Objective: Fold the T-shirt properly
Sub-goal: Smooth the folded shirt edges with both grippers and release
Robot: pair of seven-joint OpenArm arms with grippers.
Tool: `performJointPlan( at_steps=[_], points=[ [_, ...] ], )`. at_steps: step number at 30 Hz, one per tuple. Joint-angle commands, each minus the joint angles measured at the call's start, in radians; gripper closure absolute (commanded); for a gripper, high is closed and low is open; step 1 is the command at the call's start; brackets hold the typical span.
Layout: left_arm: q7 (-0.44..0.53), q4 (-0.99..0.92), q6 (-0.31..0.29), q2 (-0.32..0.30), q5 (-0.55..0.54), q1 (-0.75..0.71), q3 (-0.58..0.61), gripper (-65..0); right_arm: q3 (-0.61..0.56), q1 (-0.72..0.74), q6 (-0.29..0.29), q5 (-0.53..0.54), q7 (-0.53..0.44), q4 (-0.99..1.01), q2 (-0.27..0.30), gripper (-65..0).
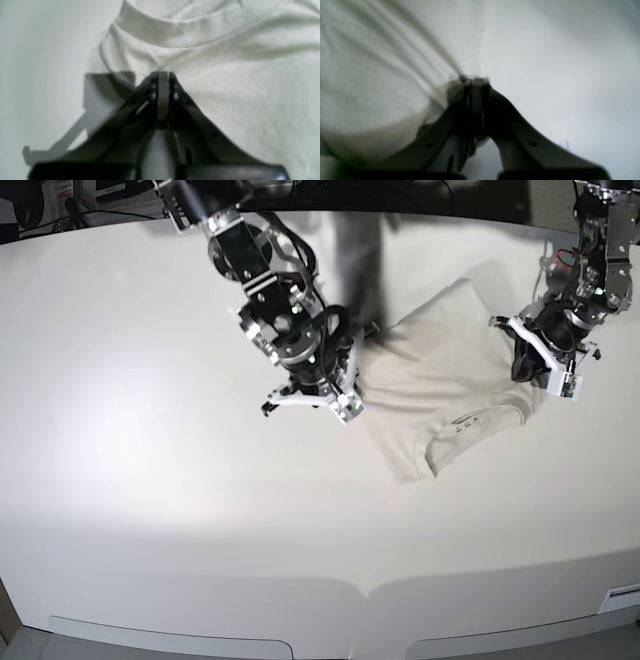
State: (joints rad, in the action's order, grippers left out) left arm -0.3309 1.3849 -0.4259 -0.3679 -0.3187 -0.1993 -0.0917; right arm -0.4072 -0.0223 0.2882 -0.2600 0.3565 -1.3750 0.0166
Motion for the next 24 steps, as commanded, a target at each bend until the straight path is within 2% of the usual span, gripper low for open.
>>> performJointPlan(
  at_steps=[1, 4, 9, 15, 20, 24],
  points=[
    [-0.008, 0.008, -0.020, -0.009, 0.001, 0.003, -0.005, 0.0, 0.002, -0.011, -0.001, -0.002, 0.003, -0.031, 0.005, 0.0],
    [-0.006, 0.008, -0.069, -0.009, -0.007, 0.003, -0.005, 0.0, 0.001, -0.071, -0.001, 0.002, 0.005, -0.079, 0.005, 0.0],
    [0.039, 0.008, -0.069, -0.010, 0.004, 0.006, -0.005, 0.0, 0.001, -0.184, 0.000, 0.002, 0.009, -0.163, 0.005, 0.0],
    [0.041, 0.008, -0.069, -0.010, 0.004, 0.047, -0.005, 0.0, 0.000, -0.302, 0.000, 0.002, -0.001, -0.272, 0.005, 0.0],
    [0.027, 0.010, -0.069, -0.013, -0.005, 0.077, -0.005, 0.0, 0.002, -0.323, -0.001, 0.001, -0.002, -0.301, 0.006, 0.0],
    [0.014, 0.054, -0.068, -0.048, -0.066, 0.067, -0.006, 0.0, 0.002, -0.298, -0.003, 0.002, -0.005, -0.315, 0.006, 0.0]
  ],
)
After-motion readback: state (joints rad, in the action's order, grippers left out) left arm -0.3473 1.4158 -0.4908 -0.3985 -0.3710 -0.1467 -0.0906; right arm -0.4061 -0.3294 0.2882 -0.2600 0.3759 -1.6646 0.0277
